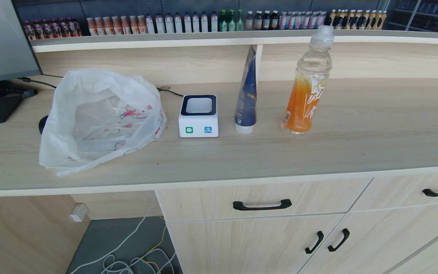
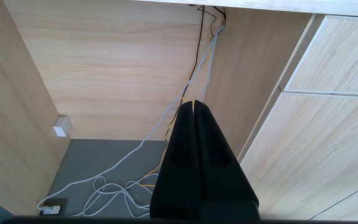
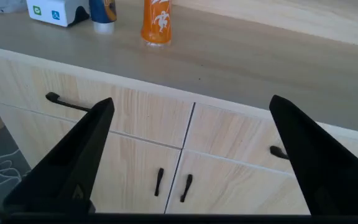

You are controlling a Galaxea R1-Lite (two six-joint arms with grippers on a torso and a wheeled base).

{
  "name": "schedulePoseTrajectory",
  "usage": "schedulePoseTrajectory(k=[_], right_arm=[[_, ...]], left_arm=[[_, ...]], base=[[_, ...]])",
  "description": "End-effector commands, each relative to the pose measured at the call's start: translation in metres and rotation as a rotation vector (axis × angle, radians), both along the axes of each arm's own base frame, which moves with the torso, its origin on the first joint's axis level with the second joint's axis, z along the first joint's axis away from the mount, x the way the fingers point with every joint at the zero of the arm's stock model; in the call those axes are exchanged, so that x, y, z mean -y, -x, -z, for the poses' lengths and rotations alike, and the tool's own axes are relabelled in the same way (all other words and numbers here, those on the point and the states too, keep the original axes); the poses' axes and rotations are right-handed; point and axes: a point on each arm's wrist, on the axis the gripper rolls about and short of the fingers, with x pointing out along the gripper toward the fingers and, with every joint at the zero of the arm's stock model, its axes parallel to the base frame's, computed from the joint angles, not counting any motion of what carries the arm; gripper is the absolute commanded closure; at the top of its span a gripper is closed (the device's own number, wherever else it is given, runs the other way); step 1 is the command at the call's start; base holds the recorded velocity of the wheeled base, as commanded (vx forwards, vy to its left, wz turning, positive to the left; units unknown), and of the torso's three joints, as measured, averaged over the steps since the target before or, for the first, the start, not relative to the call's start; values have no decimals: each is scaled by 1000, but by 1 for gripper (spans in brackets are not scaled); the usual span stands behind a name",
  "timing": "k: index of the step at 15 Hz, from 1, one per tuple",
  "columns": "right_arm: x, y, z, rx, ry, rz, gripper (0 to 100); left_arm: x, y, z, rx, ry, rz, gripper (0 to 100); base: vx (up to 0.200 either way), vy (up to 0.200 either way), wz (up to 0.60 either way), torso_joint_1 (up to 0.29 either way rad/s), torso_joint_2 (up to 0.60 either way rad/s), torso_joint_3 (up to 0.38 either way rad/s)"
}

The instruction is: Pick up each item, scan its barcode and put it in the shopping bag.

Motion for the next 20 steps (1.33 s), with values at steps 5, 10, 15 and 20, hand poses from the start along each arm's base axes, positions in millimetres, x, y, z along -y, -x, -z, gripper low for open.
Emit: schedulePoseTrajectory(k=[5,10,15,20], right_arm=[[-14,-77,-81,6,135,-199,0],[-47,-106,-105,12,203,-279,0],[-138,-139,-115,78,107,-232,0],[-189,-173,-103,202,-107,-54,0]], left_arm=[[0,0,0,0,0,0,100],[0,0,0,0,0,0,100],[0,0,0,0,0,0,100],[0,0,0,0,0,0,100]], base=[[0,0,0,0,0,0],[0,0,0,0,0,0],[0,0,0,0,0,0],[0,0,0,0,0,0]])
